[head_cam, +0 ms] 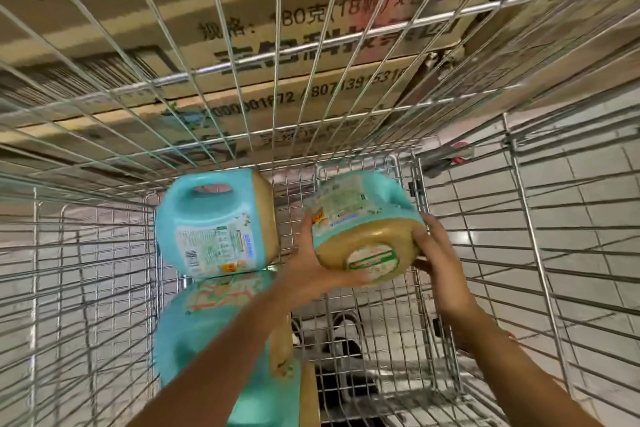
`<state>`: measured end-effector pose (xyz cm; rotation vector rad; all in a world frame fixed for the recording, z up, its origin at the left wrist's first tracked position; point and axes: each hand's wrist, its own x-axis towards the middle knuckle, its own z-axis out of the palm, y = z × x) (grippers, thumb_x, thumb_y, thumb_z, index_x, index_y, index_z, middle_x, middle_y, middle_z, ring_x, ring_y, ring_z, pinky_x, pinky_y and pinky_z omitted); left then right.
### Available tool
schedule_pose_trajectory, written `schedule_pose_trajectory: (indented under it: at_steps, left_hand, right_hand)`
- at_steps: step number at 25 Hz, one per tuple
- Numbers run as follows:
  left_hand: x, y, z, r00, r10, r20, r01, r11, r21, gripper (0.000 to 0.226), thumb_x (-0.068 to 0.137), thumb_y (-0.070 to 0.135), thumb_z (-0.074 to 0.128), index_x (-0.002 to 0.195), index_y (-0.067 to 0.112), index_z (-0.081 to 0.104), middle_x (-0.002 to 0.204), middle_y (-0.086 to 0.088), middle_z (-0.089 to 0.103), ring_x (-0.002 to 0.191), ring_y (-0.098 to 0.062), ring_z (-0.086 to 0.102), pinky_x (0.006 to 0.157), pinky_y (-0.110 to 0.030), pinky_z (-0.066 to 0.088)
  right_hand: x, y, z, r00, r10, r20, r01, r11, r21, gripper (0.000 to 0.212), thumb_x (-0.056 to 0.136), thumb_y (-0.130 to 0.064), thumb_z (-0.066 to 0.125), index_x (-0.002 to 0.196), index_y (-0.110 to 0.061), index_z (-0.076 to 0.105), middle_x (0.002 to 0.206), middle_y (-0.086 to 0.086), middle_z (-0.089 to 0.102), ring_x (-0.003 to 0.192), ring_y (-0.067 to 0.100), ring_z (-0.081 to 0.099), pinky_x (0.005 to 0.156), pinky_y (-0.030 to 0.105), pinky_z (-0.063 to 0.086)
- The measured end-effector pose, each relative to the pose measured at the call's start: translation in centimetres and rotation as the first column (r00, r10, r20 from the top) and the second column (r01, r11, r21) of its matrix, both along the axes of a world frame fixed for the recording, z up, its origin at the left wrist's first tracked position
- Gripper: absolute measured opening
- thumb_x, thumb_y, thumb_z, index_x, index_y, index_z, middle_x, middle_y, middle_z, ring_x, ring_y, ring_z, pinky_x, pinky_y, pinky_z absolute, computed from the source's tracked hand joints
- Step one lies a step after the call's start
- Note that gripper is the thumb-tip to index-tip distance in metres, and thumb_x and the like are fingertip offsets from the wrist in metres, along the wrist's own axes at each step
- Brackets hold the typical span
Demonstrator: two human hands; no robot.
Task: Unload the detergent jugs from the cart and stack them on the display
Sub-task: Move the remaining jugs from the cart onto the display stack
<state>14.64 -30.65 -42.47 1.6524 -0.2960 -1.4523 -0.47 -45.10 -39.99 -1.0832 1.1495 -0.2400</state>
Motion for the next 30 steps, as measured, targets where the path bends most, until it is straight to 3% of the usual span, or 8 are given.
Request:
schedule_pose_trajectory:
  at_steps: [3,6,8,12,17,22,26,30]
  left_hand:
    - [-0.7,0.9,0.8,0.967,-0.172,0.189,0.147,0.979,0.140,0.144,0.032,0.043,0.095,0.145,0.037,0.006,0.139,0.007,0.029,0.133,-0.015,0.038,0.110,-0.043,0.040]
    - [-1.4,0.9,0.6,0.957,-0.068,0.280,0.043,0.994,0.096,0.125,0.040,0.031,0.097,0.136,0.041,0.017,0.135,0.008,0.039,0.128,-0.015,0.044,0.106,-0.035,0.043]
    - [-1.2,0.5,0.3,0.926,-0.083,0.369,0.050,0.994,0.097,0.120,0.041,0.045,0.093,0.137,0.046,0.020,0.133,0.015,0.045,0.124,-0.012,0.048,0.101,-0.033,0.045]
    - [-0.2,-1.0,-0.8,0.831,-0.237,0.502,0.190,0.971,0.144,0.139,0.037,0.050,0.094,0.141,0.052,0.002,0.145,0.001,0.030,0.126,-0.004,0.026,0.109,-0.036,0.029]
    - [1.2,-3.1,-2.7,0.907,-0.059,0.417,0.075,0.997,-0.021,0.126,0.047,0.013,0.097,0.145,0.023,0.018,0.118,0.030,0.039,0.118,-0.007,0.044,0.102,-0.024,0.040]
    - [2.4,-2.8,-1.8,0.941,-0.084,0.327,0.109,0.992,-0.060,0.113,0.043,0.020,0.097,0.132,0.047,0.032,0.107,0.043,0.055,0.103,0.022,0.050,0.076,0.007,0.035]
    - [3.1,-1.2,2.1,0.982,-0.019,0.190,0.037,0.995,-0.089,0.103,0.038,0.045,0.091,0.124,0.060,0.036,0.115,0.035,0.059,0.110,0.014,0.055,0.091,-0.010,0.045]
    - [2.8,0.6,8.4,0.972,0.211,0.100,-0.195,0.969,-0.152,0.106,0.029,0.054,0.094,0.124,0.035,0.049,0.118,0.009,0.067,0.107,-0.005,0.064,0.087,-0.027,0.055]
  right_hand:
    - [-1.4,-1.6,1.4,0.966,0.257,-0.022,-0.258,0.965,-0.041,0.059,0.076,-0.010,0.071,0.132,-0.018,0.053,0.113,0.016,0.062,0.107,0.022,0.060,0.084,0.031,0.057]
    - [-1.6,-3.8,1.5,0.911,0.399,-0.101,-0.406,0.912,-0.056,0.073,0.068,0.003,0.078,0.133,-0.010,0.047,0.122,0.012,0.058,0.119,0.023,0.055,0.096,0.039,0.052]
    - [-1.2,-4.9,1.0,0.898,0.424,-0.116,-0.435,0.897,-0.085,0.072,0.068,-0.001,0.078,0.132,-0.010,0.045,0.126,0.009,0.056,0.123,0.021,0.051,0.100,0.038,0.048]
    - [-0.3,-5.8,-0.3,0.930,0.367,-0.014,-0.367,0.930,-0.010,0.069,0.077,-0.006,0.072,0.136,-0.013,0.037,0.132,0.014,0.053,0.108,0.011,0.061,0.079,0.019,0.054]
    - [-1.3,-8.1,-1.5,0.730,0.658,-0.184,-0.683,0.715,-0.150,0.097,0.057,-0.024,0.091,0.133,-0.045,0.035,0.121,-0.022,0.055,0.107,-0.013,0.050,0.086,0.008,0.045]
    - [-1.7,-7.2,-2.3,0.822,0.551,-0.141,-0.565,0.821,-0.084,0.082,0.054,-0.018,0.084,0.120,-0.030,0.038,0.118,-0.008,0.056,0.108,0.000,0.054,0.087,0.014,0.046]
    - [-2.0,-5.9,0.6,0.899,0.437,-0.027,-0.437,0.898,-0.055,0.072,0.057,-0.009,0.088,0.118,-0.018,0.050,0.108,0.000,0.067,0.104,0.012,0.063,0.081,0.018,0.053]
    - [-0.1,-4.7,7.1,0.923,0.378,0.072,-0.374,0.925,-0.072,0.068,0.056,-0.015,0.090,0.112,-0.015,0.052,0.103,0.008,0.067,0.093,0.011,0.067,0.073,0.024,0.057]
